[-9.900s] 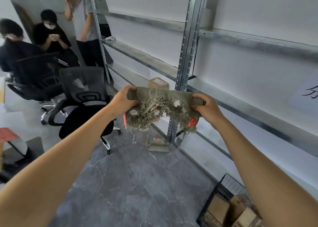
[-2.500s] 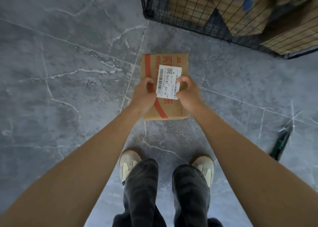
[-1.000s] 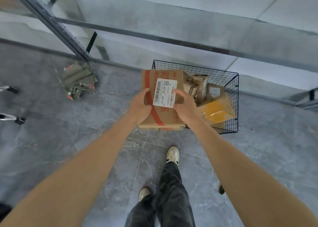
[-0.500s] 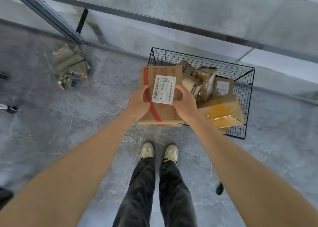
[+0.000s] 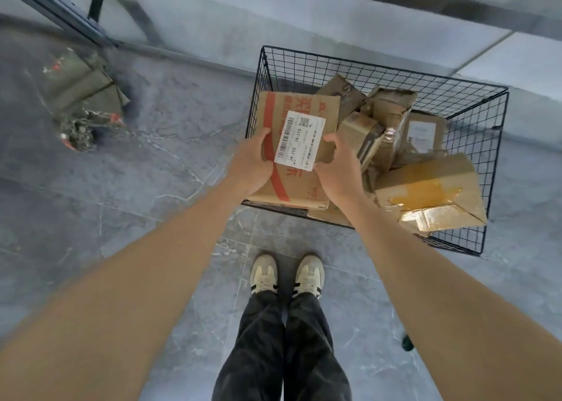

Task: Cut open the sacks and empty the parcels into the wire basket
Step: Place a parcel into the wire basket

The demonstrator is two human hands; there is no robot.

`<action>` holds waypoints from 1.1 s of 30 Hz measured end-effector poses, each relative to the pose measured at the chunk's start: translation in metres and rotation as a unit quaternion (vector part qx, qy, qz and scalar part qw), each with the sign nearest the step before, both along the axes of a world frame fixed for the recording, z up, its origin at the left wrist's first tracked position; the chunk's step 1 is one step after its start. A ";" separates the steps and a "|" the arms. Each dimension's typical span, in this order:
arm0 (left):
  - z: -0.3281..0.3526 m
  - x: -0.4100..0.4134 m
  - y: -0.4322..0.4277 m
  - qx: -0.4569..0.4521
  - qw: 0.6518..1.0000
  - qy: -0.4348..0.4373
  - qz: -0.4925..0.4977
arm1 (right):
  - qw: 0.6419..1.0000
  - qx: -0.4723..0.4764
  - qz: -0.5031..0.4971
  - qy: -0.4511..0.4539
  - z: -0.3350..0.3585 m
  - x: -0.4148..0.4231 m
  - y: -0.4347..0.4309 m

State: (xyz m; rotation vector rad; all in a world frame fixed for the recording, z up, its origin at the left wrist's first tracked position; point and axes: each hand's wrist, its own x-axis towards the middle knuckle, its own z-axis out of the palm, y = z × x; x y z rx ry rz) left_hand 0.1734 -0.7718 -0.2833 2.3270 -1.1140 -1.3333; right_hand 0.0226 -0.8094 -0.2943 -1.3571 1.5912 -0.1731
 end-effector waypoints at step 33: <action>0.237 -0.018 -0.025 -0.131 0.951 -0.103 -0.261 | 0.991 -0.086 -0.105 -0.012 0.259 -0.041 0.023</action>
